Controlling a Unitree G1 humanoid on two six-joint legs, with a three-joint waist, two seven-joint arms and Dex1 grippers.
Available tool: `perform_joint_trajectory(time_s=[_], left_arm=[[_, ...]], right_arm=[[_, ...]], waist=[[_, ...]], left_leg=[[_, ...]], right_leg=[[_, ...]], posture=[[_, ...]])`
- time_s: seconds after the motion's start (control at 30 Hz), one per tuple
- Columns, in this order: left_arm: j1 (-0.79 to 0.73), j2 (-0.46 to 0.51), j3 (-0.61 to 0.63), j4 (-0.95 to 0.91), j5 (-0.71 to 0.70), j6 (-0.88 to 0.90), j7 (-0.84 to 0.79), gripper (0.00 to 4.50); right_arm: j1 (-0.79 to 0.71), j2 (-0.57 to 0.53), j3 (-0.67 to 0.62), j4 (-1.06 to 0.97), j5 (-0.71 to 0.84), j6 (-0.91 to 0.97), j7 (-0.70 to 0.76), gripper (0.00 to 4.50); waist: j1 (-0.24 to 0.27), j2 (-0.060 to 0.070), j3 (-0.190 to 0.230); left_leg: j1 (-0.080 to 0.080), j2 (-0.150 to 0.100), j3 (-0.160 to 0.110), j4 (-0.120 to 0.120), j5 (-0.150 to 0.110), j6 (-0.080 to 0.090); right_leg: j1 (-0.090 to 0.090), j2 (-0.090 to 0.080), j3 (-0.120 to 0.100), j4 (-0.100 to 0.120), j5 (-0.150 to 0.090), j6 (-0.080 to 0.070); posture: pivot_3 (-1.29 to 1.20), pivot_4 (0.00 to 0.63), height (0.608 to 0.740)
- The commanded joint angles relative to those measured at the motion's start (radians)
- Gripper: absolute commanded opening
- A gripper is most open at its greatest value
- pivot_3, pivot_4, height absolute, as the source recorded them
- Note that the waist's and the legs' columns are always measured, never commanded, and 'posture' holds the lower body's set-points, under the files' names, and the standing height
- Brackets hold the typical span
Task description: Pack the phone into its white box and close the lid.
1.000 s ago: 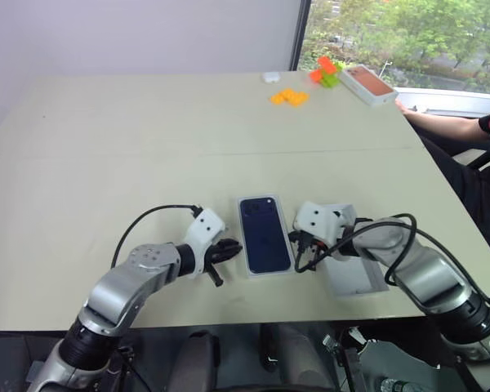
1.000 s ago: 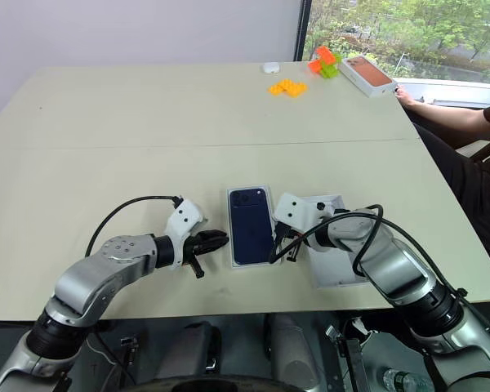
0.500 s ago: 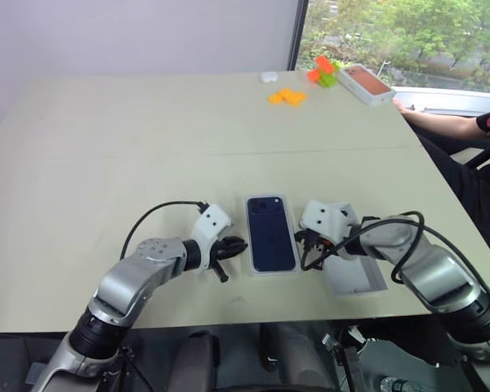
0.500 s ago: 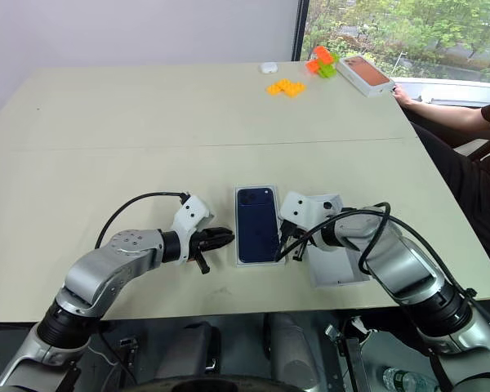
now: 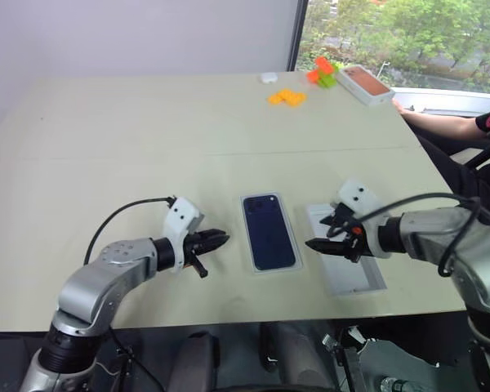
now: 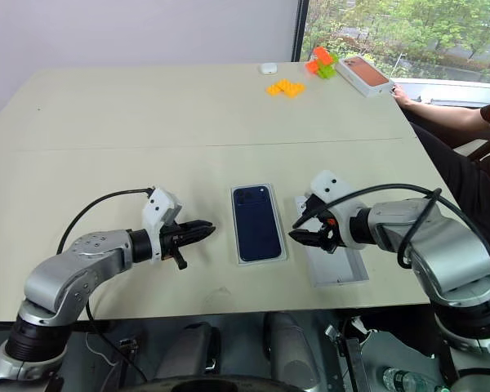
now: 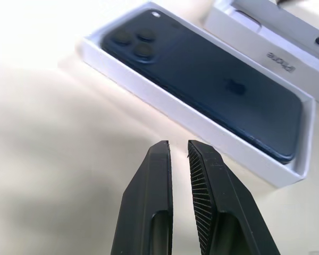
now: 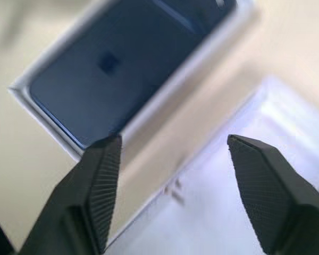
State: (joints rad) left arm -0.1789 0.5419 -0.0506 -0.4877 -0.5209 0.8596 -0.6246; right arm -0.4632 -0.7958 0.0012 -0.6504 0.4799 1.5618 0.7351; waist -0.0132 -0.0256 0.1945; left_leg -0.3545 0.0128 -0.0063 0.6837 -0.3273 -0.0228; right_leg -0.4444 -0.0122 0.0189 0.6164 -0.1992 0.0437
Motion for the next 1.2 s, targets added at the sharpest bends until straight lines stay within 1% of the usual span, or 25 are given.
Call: perform_joint_trajectory(time_s=[0.03,0.3,0.43,0.53,0.6,0.63,0.7,0.73,0.9,0.97,1.03,1.1,1.17,1.2], left_arm=[[-0.007,0.017,0.009,-0.008,0.009,-0.056,-0.023,0.61],[0.030,0.054,-0.045,-0.037,0.042,-0.165,-0.095,0.61],[0.060,0.065,-0.043,-0.077,0.010,-0.191,-0.140,0.61],[0.081,0.086,-0.051,-0.104,0.003,-0.202,-0.176,0.61],[0.090,0.097,-0.057,-0.111,0.004,-0.207,-0.192,0.61],[0.093,0.100,-0.057,-0.112,0.004,-0.212,-0.200,0.61],[0.096,0.102,-0.056,-0.112,0.001,-0.211,-0.205,0.61],[0.096,0.102,-0.055,-0.111,0.003,-0.211,-0.205,0.61],[0.097,0.101,-0.041,-0.102,0.008,-0.224,-0.205,0.61],[0.101,0.101,-0.024,-0.094,0.011,-0.235,-0.199,0.61],[0.104,0.099,0.027,-0.070,-0.002,-0.237,-0.184,0.61],[0.105,0.096,0.101,-0.040,-0.031,-0.232,-0.166,0.61],[0.106,0.100,0.146,-0.021,-0.046,-0.229,-0.160,0.61],[0.107,0.105,0.157,-0.014,-0.045,-0.231,-0.162,0.61]], right_arm=[[-0.018,0.007,-0.030,-0.008,0.072,0.053,-0.081,3.43],[-0.020,0.042,-0.015,0.109,0.258,0.053,-0.397,3.43],[-0.017,0.056,-0.022,0.144,0.387,0.053,-0.540,3.43],[-0.024,0.070,-0.030,0.172,0.487,0.053,-0.654,2.62],[-0.033,0.073,-0.030,0.189,0.550,0.053,-0.721,1.70],[-0.038,0.075,-0.031,0.200,0.585,0.053,-0.756,1.13],[-0.050,0.074,-0.031,0.218,0.649,0.053,-0.816,0.12],[-0.055,0.073,-0.032,0.229,0.678,0.053,-0.846,0.05],[-0.102,0.091,-0.077,0.294,0.804,0.053,-0.994,0.05],[-0.137,0.120,-0.116,0.308,0.819,0.053,-1.032,0.05],[-0.204,0.150,-0.185,0.327,0.829,0.001,-1.014,0.05],[-0.255,0.155,-0.247,0.329,0.897,-0.066,-0.940,0.05],[-0.276,0.166,-0.286,0.347,1.030,-0.127,-0.906,0.05],[-0.277,0.168,-0.285,0.367,1.124,-0.166,-0.925,0.05]], waist=[[0.000,0.000,0.000],[-0.002,0.000,0.000],[-0.003,0.000,0.000],[-0.003,0.000,0.000],[-0.004,0.000,0.000],[-0.004,0.000,0.000],[-0.004,0.000,0.000],[-0.006,0.000,0.000],[-0.007,0.000,0.000],[-0.008,0.000,0.000],[-0.009,0.000,0.000],[-0.008,0.002,0.001],[-0.007,0.002,0.001],[-0.005,0.002,0.001]], left_leg=[[0.000,0.000,0.000,0.000,0.000,0.000],[-0.001,0.000,0.001,0.000,0.000,0.000],[-0.001,0.000,0.001,0.000,0.000,0.000],[-0.001,0.000,0.001,0.000,0.000,0.000],[-0.001,0.000,0.001,0.000,0.000,0.000],[-0.001,0.000,0.001,0.000,0.000,0.000],[-0.001,0.000,0.001,0.000,0.000,0.000],[-0.001,0.000,0.001,0.000,0.000,0.000],[-0.001,0.001,0.001,0.000,0.000,0.000],[-0.001,0.001,0.001,0.000,0.000,0.000],[-0.001,0.001,0.001,0.000,0.000,0.000],[-0.001,0.002,0.001,0.000,0.000,0.000],[-0.002,0.002,0.001,-0.001,0.000,0.001],[-0.002,0.003,0.001,-0.001,0.000,0.001]], right_leg=[[0.000,0.000,0.000,0.000,0.000,0.000],[0.000,-0.001,0.001,-0.002,0.000,0.000],[0.000,0.000,0.001,-0.002,0.000,0.000],[0.000,0.000,0.001,-0.002,0.000,0.000],[0.000,0.000,0.002,-0.002,0.000,0.001],[0.000,0.000,0.002,-0.002,0.000,0.001],[0.000,0.000,0.001,-0.002,0.000,0.001],[0.000,0.000,0.002,-0.002,0.000,0.001],[0.000,0.001,0.002,-0.002,0.000,0.001],[-0.001,0.001,0.003,-0.002,0.000,0.001],[-0.001,0.001,0.003,-0.002,0.000,0.001],[-0.002,0.002,0.003,-0.001,0.000,0.002],[-0.002,0.002,0.001,-0.002,0.001,0.003],[-0.002,0.003,0.000,-0.002,0.001,0.004]], posture=[[0.00,0.150,0.740],[0.00,0.150,0.740],[0.00,0.150,0.740],[0.00,0.150,0.740],[0.00,0.150,0.740],[0.00,0.150,0.740],[0.00,0.150,0.740],[0.00,0.150,0.740],[0.00,0.150,0.740],[0.00,0.150,0.740],[0.00,0.150,0.740],[0.00,0.150,0.740],[0.00,0.150,0.740],[0.00,0.150,0.740]])
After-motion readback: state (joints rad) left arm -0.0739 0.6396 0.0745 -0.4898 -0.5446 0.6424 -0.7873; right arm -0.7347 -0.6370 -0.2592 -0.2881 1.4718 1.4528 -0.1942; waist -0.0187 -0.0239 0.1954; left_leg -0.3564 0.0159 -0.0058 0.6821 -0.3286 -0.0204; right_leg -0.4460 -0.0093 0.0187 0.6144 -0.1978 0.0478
